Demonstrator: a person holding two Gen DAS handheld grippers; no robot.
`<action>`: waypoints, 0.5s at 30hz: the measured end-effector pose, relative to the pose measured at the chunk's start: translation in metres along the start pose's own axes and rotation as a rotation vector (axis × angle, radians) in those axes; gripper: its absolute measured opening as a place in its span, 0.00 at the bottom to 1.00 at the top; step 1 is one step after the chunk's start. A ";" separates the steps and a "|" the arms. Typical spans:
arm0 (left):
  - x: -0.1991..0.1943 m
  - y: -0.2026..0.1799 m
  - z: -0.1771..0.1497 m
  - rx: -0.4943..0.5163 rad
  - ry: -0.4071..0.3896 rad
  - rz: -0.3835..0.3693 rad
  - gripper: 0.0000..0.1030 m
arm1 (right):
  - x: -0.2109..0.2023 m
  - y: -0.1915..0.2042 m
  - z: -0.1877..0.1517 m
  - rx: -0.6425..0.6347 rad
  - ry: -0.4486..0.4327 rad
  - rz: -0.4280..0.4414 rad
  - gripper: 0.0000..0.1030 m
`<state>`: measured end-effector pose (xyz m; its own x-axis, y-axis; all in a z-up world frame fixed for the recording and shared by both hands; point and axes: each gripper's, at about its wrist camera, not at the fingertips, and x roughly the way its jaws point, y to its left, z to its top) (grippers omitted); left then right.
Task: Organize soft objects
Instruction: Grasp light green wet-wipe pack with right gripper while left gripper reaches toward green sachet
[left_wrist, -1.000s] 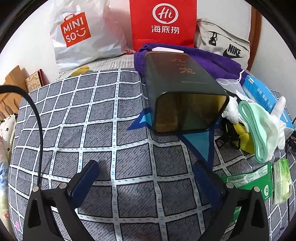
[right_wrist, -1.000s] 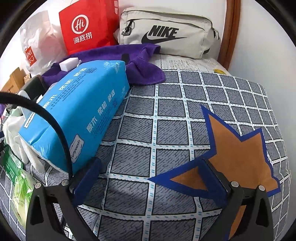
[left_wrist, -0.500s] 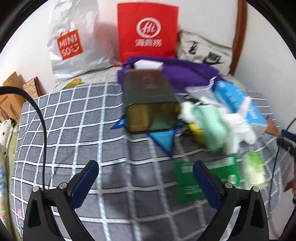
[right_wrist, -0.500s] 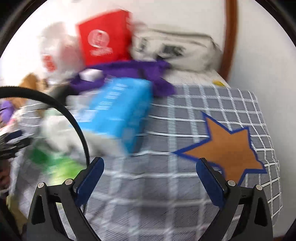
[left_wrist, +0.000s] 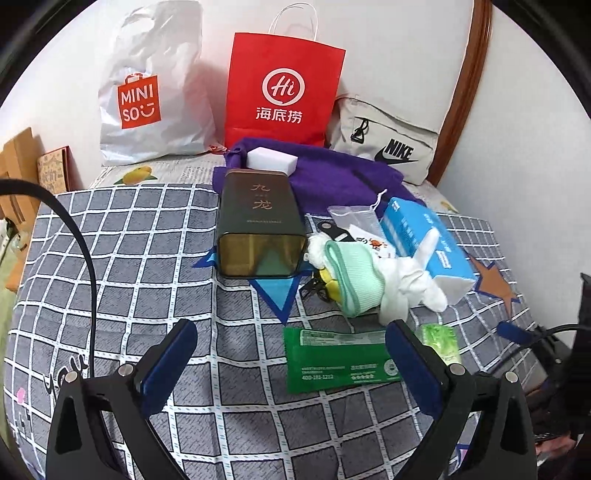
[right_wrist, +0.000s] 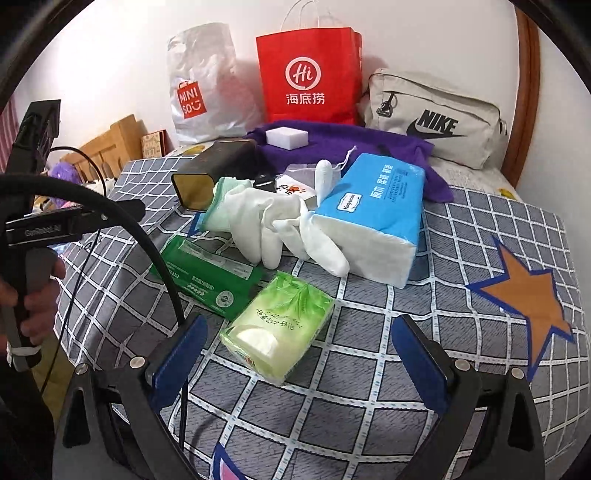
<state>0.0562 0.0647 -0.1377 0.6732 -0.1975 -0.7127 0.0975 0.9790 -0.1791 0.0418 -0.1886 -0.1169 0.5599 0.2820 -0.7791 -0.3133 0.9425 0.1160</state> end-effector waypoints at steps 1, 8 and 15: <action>0.000 0.000 0.000 0.001 0.001 0.007 1.00 | 0.002 -0.001 0.000 0.007 0.002 -0.004 0.96; 0.004 0.000 -0.003 0.022 0.025 0.055 1.00 | 0.027 0.002 0.004 0.062 0.076 0.029 0.96; 0.011 0.004 -0.006 0.031 0.049 0.078 1.00 | 0.058 0.021 0.006 0.070 0.152 0.020 0.96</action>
<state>0.0595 0.0658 -0.1500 0.6428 -0.1223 -0.7562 0.0699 0.9924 -0.1011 0.0724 -0.1515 -0.1563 0.4299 0.2755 -0.8598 -0.2660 0.9487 0.1710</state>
